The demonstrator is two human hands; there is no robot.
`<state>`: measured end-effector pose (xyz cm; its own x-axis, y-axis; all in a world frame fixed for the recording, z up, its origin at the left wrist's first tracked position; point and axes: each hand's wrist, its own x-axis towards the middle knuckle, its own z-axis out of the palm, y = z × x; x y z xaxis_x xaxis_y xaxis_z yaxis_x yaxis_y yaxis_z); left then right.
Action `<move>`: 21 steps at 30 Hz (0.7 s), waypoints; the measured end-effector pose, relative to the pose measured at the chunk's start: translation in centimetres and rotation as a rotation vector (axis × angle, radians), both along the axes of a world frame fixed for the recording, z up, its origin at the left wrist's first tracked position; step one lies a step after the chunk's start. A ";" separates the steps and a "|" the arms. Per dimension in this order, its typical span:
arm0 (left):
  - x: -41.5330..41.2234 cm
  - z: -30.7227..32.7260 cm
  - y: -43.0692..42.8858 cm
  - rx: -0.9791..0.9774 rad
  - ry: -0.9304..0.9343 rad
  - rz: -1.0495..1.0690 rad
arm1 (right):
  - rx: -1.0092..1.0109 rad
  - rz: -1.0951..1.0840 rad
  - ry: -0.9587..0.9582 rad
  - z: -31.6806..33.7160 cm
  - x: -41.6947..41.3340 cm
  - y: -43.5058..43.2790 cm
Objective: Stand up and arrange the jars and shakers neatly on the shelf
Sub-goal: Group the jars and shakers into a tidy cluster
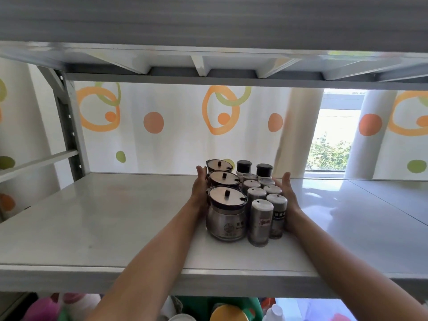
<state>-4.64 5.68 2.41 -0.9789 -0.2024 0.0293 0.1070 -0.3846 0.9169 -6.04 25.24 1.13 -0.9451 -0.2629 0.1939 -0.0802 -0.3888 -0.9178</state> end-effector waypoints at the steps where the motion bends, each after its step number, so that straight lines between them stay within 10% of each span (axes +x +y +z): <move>1: -0.2 0.0 0.1 -0.011 0.021 0.005 | -0.009 0.001 -0.001 0.0 0.0 0.0; 16: 6.1 -1.0 -4.0 -0.283 0.061 0.059 | 0.293 -0.144 0.003 -1.0 3.2 4.2; 21: 12.7 -0.7 -7.3 -0.334 0.081 -0.330 | 0.320 -0.142 -0.015 -1.3 7.5 9.0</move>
